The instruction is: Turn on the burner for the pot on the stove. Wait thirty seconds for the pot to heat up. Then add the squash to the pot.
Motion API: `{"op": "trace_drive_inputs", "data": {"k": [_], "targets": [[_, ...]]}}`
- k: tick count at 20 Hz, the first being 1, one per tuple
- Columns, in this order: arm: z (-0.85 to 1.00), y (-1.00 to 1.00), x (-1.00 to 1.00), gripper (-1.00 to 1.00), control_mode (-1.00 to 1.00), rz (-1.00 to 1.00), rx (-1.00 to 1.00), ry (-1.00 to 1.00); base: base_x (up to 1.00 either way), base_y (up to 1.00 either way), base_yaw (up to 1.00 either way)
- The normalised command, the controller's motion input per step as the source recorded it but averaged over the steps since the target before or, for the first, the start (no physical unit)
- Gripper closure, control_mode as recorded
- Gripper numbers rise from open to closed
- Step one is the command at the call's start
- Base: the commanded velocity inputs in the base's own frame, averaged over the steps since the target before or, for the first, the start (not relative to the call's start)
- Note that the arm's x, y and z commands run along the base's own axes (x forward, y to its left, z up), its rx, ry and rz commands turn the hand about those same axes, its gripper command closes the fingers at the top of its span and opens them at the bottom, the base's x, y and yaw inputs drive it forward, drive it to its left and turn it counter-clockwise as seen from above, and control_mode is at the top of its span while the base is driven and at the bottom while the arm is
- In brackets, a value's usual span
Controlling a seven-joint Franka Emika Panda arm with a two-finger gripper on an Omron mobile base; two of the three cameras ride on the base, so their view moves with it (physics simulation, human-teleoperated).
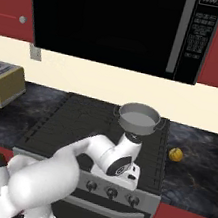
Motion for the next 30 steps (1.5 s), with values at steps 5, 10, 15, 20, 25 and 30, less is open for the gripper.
{"op": "trace_drive_inputs", "data": {"k": [5, 10, 15, 20, 25, 30], "targets": [[-0.48, -0.11, 0.06, -1.00, -1.00, 0.00, 0.00, -0.08, 0.00, 0.00, 0.00], [-0.44, -0.05, 0.00, -1.00, -1.00, 0.00, 0.00, -0.22, 0.00, 0.00, 0.00], [-0.36, 0.00, 0.06, -1.00, -1.00, -0.01, 0.01, -0.19, 0.00, 0.00, 0.00], [0.00, 0.00, 0.30, -1.00, -1.00, 0.00, 0.01, 0.00, 0.00, 0.00, 0.00], [0.00, -0.11, 0.26, -1.00, -1.00, 0.00, 0.05, 0.11, 0.00, 0.00, 0.00], [-0.04, -0.04, 0.16, -1.00, -1.00, 0.00, 0.01, 0.08, 0.00, 0.00, 0.00]]}}
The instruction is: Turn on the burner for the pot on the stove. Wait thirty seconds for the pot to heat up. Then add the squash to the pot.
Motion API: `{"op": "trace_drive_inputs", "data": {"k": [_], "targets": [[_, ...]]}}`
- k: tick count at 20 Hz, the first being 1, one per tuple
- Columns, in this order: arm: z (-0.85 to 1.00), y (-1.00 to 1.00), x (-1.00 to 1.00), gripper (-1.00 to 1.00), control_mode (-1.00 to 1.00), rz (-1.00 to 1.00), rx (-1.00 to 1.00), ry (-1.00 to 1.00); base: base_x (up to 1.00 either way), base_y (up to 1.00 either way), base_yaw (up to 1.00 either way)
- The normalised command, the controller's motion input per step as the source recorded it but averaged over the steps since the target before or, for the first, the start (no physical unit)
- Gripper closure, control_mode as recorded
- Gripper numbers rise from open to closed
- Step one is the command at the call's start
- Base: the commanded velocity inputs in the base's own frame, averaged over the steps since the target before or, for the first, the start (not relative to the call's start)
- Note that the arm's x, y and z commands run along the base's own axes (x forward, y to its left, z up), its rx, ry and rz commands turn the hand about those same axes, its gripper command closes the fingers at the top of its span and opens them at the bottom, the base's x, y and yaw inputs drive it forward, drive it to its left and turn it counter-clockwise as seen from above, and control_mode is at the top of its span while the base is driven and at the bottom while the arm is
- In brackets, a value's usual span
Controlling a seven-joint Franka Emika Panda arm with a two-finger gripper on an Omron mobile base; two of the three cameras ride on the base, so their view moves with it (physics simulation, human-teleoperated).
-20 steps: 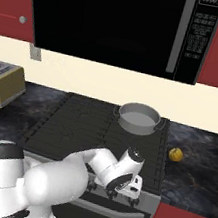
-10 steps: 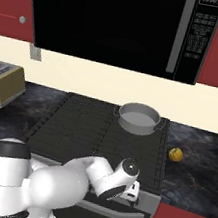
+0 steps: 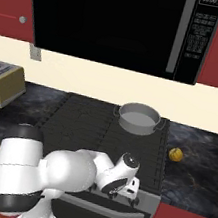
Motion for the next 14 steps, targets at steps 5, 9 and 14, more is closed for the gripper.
{"op": "trace_drive_inputs", "data": {"k": [5, 9, 14], "targets": [[-0.20, 0.03, 0.02, -1.00, -1.00, 0.00, 0.07, -0.04, 0.00, 0.00, 0.00], [-0.33, 0.02, 0.00, -1.00, -1.00, 0.00, 0.20, -0.02, 0.00, 0.00, 0.00], [-0.09, 0.04, 0.00, -1.00, -1.00, 0.01, 0.35, 0.15, 0.00, 0.00, 0.00]]}}
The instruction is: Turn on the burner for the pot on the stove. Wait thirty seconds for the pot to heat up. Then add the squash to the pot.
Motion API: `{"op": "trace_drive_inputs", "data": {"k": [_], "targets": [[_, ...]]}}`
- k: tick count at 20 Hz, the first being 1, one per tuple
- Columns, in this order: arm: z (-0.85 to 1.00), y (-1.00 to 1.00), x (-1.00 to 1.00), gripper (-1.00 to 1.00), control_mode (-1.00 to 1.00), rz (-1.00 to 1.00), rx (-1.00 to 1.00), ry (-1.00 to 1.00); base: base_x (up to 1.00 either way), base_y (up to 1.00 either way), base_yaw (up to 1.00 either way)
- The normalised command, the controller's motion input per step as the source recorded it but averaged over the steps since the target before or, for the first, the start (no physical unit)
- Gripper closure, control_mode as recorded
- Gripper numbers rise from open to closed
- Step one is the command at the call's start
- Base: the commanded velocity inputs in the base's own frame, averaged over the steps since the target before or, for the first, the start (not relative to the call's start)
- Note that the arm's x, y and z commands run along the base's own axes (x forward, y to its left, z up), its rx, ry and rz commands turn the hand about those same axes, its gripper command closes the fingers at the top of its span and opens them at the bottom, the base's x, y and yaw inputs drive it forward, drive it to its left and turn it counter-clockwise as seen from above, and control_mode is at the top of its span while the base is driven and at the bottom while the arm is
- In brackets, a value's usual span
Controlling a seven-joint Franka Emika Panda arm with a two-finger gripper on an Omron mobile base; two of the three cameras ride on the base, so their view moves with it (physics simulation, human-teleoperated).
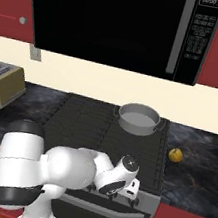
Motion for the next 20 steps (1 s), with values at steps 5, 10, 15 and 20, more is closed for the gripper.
{"op": "trace_drive_inputs", "data": {"k": [5, 10, 15, 20], "targets": [[-0.01, 0.21, -0.02, -1.00, -1.00, 0.07, 0.44, 0.30, 0.00, 0.00, 0.00], [-0.44, 0.64, -0.34, -1.00, -1.00, 0.00, 0.36, 0.03, 0.00, 0.00, 0.00], [-0.33, 0.79, -0.13, -1.00, -1.00, 0.00, 0.36, 0.06, 0.00, 0.00, 0.00], [0.03, 0.71, 0.00, -1.00, -1.00, 0.01, 0.45, 0.33, 0.00, 0.00, 0.00]]}}
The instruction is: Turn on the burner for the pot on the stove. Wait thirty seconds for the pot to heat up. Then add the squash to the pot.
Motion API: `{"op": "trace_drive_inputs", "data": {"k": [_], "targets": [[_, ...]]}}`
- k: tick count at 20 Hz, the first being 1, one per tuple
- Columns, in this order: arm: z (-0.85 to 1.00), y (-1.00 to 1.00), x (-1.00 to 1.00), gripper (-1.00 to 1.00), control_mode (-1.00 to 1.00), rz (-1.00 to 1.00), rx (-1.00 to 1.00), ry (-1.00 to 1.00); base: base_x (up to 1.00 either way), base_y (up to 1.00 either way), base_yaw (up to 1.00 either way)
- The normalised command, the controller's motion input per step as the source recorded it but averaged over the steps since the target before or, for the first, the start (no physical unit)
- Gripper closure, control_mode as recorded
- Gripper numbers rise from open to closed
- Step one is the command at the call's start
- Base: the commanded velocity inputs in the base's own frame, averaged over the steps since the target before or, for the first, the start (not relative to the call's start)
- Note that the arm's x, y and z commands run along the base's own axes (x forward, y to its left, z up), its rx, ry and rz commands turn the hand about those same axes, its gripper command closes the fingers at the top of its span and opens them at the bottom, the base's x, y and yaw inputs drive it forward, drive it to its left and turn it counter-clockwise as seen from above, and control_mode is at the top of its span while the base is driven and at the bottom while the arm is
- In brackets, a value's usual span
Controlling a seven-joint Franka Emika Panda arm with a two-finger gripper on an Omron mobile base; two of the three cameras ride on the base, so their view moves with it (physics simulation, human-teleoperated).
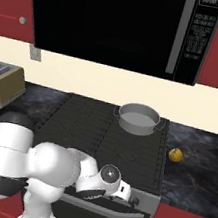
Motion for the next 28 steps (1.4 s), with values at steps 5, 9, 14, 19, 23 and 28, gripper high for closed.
{"op": "trace_drive_inputs", "data": {"k": [5, 9, 14, 19, 23, 28], "targets": [[0.24, 0.50, 0.00, -1.00, -1.00, 0.05, 0.54, 0.45, 0.00, 0.00, 0.00], [0.31, 0.67, -0.07, -1.00, -1.00, 0.05, 0.59, 0.56, 0.00, 0.00, 0.00], [0.39, 0.18, -0.23, -1.00, -1.00, 0.01, 0.53, 0.33, 0.00, 0.00, 0.00], [0.60, -0.71, -0.19, -1.00, -1.00, 0.00, 0.21, -0.10, 0.00, 0.00, 0.00], [0.78, -0.48, -0.11, -1.00, -1.00, 0.00, -0.05, -0.26, 0.00, 0.00, 0.00], [0.61, -0.20, -0.02, -1.00, -1.00, 0.00, -0.06, -0.09, 0.00, 0.00, 0.00]]}}
